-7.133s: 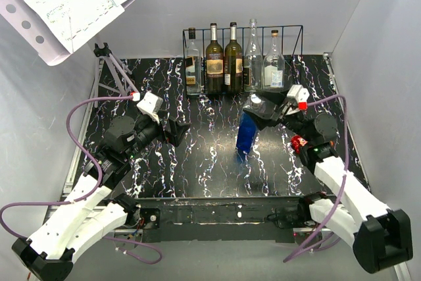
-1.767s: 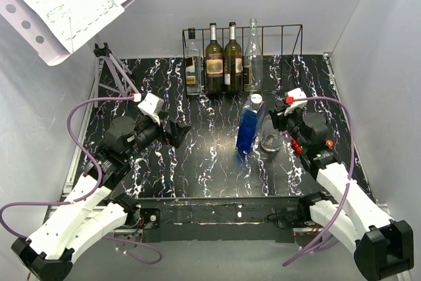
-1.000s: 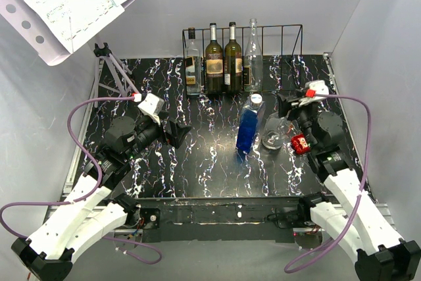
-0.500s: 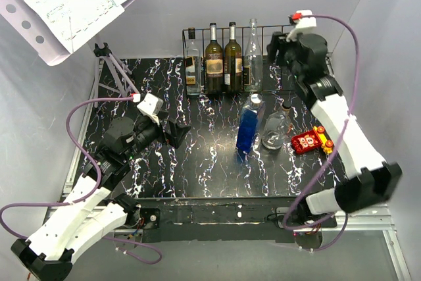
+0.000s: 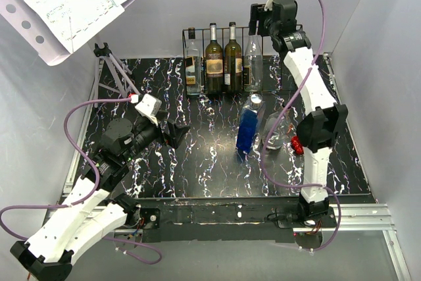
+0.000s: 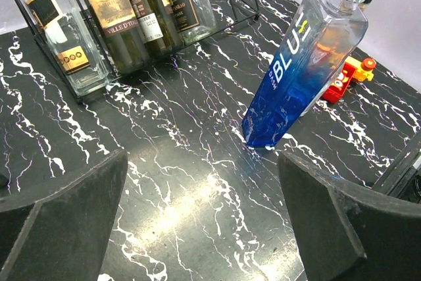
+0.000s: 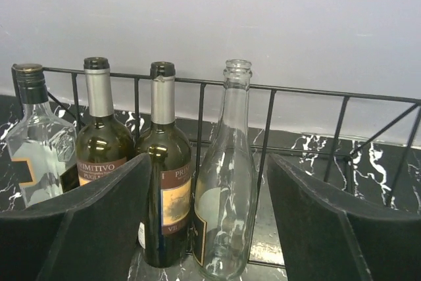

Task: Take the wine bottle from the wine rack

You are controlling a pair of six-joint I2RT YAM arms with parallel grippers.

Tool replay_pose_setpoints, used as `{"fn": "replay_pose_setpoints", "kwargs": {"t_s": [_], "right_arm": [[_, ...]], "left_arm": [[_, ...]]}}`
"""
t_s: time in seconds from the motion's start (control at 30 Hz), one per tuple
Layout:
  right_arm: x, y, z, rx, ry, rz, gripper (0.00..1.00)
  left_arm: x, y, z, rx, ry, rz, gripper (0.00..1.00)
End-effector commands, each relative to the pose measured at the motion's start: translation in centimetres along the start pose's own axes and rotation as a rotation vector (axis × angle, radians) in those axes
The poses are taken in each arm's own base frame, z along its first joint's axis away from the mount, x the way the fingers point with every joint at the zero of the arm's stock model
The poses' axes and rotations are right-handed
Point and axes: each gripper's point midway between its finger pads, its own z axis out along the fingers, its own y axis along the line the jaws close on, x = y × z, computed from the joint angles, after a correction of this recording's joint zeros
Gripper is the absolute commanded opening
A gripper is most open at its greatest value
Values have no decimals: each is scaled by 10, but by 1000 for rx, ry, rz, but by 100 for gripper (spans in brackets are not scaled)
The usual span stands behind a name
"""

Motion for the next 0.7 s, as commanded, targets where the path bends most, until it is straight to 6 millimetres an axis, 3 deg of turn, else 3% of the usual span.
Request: {"fn": "replay_pose_setpoints", "kwargs": {"t_s": [0.0,0.07,0.2,0.67], "right_arm": [[-6,-5,15,-50,-24,72,82],[0,-7,26,-53,-31,94,87],[16,-7,49,-60,-18,93,85],[40,-13,91,-52,-61,88,77]], "left_arm": [[-6,-3,-5,12,-19,5,98],[-6,-4,-5,17,-20,5,98],[-7,-5,-5,19,-21,4,98],[-5,-2,-3,7,-14,9,98]]}}
